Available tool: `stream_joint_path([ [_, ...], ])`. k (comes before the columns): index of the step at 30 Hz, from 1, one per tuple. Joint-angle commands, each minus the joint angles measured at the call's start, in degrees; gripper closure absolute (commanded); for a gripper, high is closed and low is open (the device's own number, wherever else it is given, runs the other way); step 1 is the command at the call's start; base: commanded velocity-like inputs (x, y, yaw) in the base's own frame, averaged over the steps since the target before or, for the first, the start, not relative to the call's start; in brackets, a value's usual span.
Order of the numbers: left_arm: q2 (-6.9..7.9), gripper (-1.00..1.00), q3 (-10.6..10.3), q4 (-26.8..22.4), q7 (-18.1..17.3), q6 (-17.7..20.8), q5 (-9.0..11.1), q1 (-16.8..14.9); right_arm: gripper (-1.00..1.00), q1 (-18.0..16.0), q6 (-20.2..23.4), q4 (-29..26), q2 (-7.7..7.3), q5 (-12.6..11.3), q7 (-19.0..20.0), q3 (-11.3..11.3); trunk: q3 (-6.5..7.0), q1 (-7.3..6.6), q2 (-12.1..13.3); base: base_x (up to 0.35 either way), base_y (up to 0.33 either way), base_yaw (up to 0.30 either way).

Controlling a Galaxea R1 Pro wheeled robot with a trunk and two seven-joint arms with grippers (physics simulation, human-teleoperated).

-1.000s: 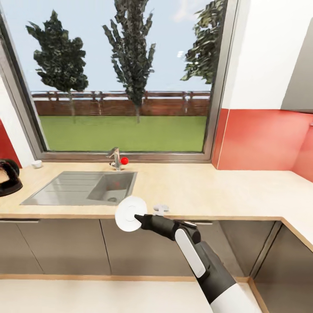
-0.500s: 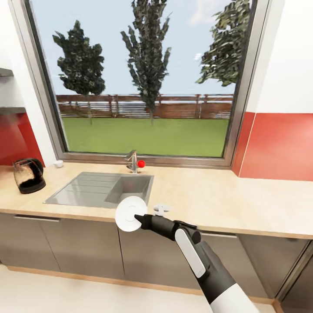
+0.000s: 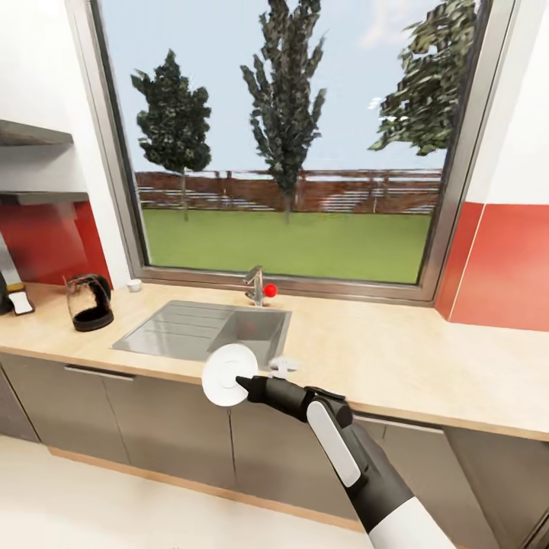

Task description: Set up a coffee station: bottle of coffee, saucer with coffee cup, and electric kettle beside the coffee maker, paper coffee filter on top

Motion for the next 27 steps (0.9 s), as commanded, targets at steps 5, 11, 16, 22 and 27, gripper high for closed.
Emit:
stream_joint_path([
  [5,-0.04,-1.00,0.31,0.09,-0.21,-0.21,0.25,-0.04,1.00,-0.02,0.25,-0.03,0.01,-0.04,0.12,-0.06,0.30,0.02,-0.04,0.000,0.000,0.208],
  [11,-0.04,-1.00,0.31,0.16,-0.21,-0.18,0.25,-0.04,1.00,0.01,0.25,-0.06,0.01,-0.02,0.12,-0.06,0.70,0.02,-0.04,0.000,0.000,0.208],
  [16,-0.03,-1.00,0.31,0.17,-0.21,-0.17,0.25,-0.04,1.00,-0.01,0.25,-0.11,0.01,-0.04,0.12,-0.06,1.03,0.02,-0.04,0.000,0.000,0.209],
  [22,-0.05,-1.00,0.33,0.17,-0.21,-0.17,0.25,-0.04,1.00,-0.02,0.25,-0.12,0.01,-0.08,0.18,-0.06,1.43,0.02,-0.04,0.000,0.000,0.209],
  [27,-0.05,-1.00,0.31,0.18,-0.21,-0.16,0.25,-0.04,1.00,-0.01,0.25,-0.08,0.01,-0.14,0.18,-0.06,1.72,0.02,-0.04,0.000,0.000,0.221],
])
